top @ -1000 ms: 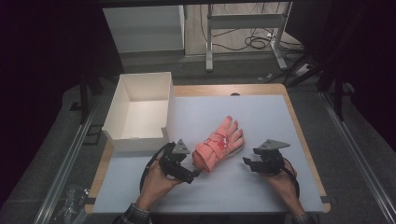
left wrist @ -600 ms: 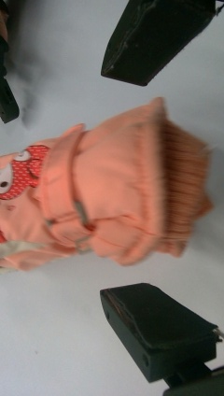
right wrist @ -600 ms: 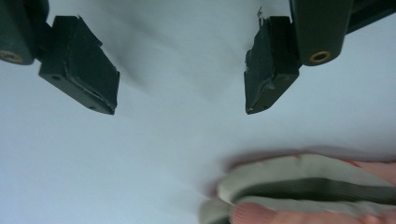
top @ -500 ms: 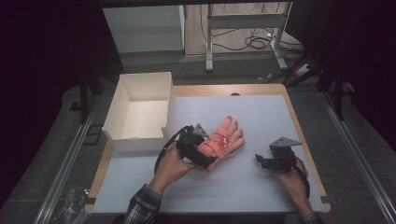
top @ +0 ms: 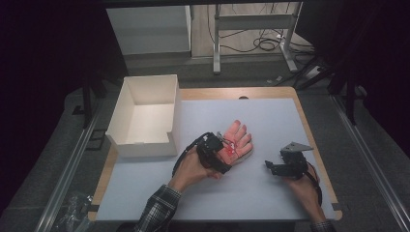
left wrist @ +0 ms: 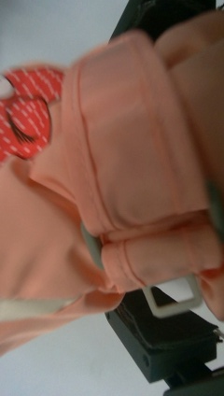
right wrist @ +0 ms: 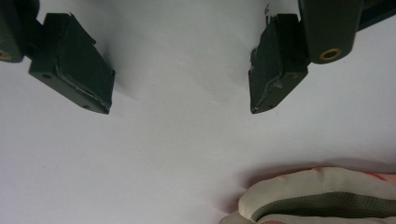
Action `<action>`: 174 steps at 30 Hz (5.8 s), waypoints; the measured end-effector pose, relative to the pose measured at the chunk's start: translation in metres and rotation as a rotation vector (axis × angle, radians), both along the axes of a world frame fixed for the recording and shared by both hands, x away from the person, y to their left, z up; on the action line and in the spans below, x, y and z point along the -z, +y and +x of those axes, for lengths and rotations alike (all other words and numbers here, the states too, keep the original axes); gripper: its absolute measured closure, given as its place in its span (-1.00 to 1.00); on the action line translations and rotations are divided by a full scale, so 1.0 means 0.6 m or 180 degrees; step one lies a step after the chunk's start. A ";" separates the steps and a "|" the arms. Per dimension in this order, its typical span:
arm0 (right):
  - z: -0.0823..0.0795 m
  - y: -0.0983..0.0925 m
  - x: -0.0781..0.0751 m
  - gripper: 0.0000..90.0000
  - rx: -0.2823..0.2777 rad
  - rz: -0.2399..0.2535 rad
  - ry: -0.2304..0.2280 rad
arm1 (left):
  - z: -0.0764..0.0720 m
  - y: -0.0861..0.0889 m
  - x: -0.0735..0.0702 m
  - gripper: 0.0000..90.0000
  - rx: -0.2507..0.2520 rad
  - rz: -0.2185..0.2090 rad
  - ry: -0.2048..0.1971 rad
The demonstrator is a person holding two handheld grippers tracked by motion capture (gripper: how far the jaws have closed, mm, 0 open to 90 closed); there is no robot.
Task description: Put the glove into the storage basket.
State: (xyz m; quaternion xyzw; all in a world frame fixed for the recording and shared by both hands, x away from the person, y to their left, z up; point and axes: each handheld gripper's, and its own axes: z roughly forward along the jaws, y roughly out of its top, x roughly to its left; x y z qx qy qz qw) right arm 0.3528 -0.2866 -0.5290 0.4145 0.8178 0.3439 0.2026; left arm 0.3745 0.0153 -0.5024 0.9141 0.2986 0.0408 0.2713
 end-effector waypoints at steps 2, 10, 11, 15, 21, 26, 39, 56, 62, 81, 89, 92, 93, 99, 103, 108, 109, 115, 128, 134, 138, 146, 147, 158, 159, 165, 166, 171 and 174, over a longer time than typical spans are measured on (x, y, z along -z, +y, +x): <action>0.000 0.000 0.000 -0.49 -0.0004 -0.0006 0.0000 | 0.002 -0.001 0.009 -1.00 0.0017 0.0091 0.0044; 0.000 0.001 0.000 -0.49 0.0001 -0.0010 -0.0002 | -0.001 -0.008 0.031 -0.97 0.0018 0.0313 0.0077; 0.000 0.001 0.000 -0.49 0.0001 -0.0009 -0.0001 | -0.003 -0.011 0.031 -0.96 0.0018 0.0356 0.0057; -0.001 0.001 0.001 -0.49 0.0002 -0.0022 -0.0013 | -0.007 -0.015 0.028 -0.86 -0.0001 0.0396 0.0072; -0.001 0.001 0.001 -0.49 0.0003 -0.0027 -0.0018 | -0.021 -0.018 0.019 -0.50 0.0021 0.0397 0.0022; -0.001 0.001 0.001 -0.49 0.0005 -0.0026 -0.0020 | -0.027 -0.016 0.015 -0.26 0.0070 0.0377 -0.0044; -0.001 0.001 0.001 -0.49 0.0006 -0.0025 -0.0023 | -0.009 0.008 0.006 -0.10 0.0078 0.0069 0.0051; -0.001 0.001 0.001 -0.49 0.0003 -0.0023 -0.0021 | 0.027 0.015 -0.049 -0.10 -0.0307 0.0064 -0.0170; -0.001 0.001 0.001 -0.49 0.0006 -0.0023 -0.0020 | 0.039 0.023 -0.070 -0.10 -0.0399 0.0055 -0.0263; -0.001 0.001 0.002 -0.49 0.0009 -0.0013 -0.0019 | 0.080 0.063 -0.132 -0.11 -0.0782 0.0069 -0.0376; -0.001 0.001 0.002 -0.49 0.0007 -0.0012 -0.0022 | 0.101 0.091 -0.172 -0.12 -0.1018 0.0058 -0.0409; -0.001 0.001 0.002 -0.49 0.0007 -0.0012 -0.0023 | 0.107 0.102 -0.186 -0.12 -0.1115 0.0043 -0.0423; -0.001 0.001 0.002 -0.49 0.0006 -0.0011 -0.0023 | 0.109 0.106 -0.190 -0.12 -0.1143 0.0046 -0.0435; -0.001 0.001 0.002 -0.49 0.0008 -0.0005 -0.0021 | 0.119 0.128 -0.211 -0.12 -0.1346 0.0086 -0.0501; -0.001 0.001 0.002 -0.49 0.0006 -0.0009 -0.0020 | 0.124 0.148 -0.226 -0.12 -0.1475 0.0113 -0.0537; -0.001 0.001 0.002 -0.49 0.0003 -0.0014 -0.0028 | 0.128 0.172 -0.235 -0.12 -0.1625 0.0132 -0.0559; -0.001 0.001 0.002 -0.49 0.0004 -0.0014 -0.0027 | 0.129 0.181 -0.236 -0.12 -0.1676 0.0125 -0.0559; -0.001 0.001 0.002 -0.49 0.0005 -0.0011 -0.0024 | 0.130 0.217 -0.237 -0.13 -0.1858 0.0141 -0.0539; -0.001 0.001 0.002 -0.49 0.0005 -0.0014 -0.0027 | 0.128 0.301 -0.220 -0.15 -0.2291 0.0122 -0.0444; -0.001 0.001 0.002 -0.49 0.0008 -0.0014 -0.0026 | 0.132 0.326 -0.194 -0.16 -0.2406 0.0155 -0.0348; -0.001 0.001 0.002 -0.49 0.0009 -0.0013 -0.0025 | 0.137 0.333 -0.168 -0.16 -0.2456 0.0159 -0.0287; -0.001 0.001 0.002 -0.49 0.0010 -0.0013 -0.0026 | 0.151 0.334 -0.111 -0.18 -0.2448 0.0198 -0.0149; -0.001 0.001 0.002 -0.49 0.0009 -0.0013 -0.0026 | 0.153 0.333 -0.104 -0.18 -0.2449 0.0204 -0.0117; -0.001 0.001 0.002 -0.50 0.0008 -0.0012 -0.0027 | 0.180 0.311 -0.055 -0.21 -0.2421 0.0493 0.0184; -0.001 0.001 0.002 -0.49 0.0007 -0.0012 -0.0027 | 0.182 0.309 -0.053 -0.21 -0.2410 0.0512 0.0210; -0.001 0.001 0.002 -0.49 0.0007 -0.0012 -0.0027 | 0.195 0.295 -0.037 -0.26 -0.2350 0.0646 0.0421; -0.001 0.001 0.002 -0.49 0.0007 -0.0012 -0.0027 | 0.198 0.293 -0.032 -0.27 -0.2351 0.0667 0.0495; -0.001 0.001 0.002 -0.49 0.0008 -0.0012 -0.0027 | 0.209 0.288 -0.020 -0.37 -0.2341 0.0774 0.0645; -0.001 0.001 0.002 -0.49 0.0005 -0.0010 -0.0026 | 0.211 0.291 -0.017 -0.54 -0.2364 0.0805 0.0657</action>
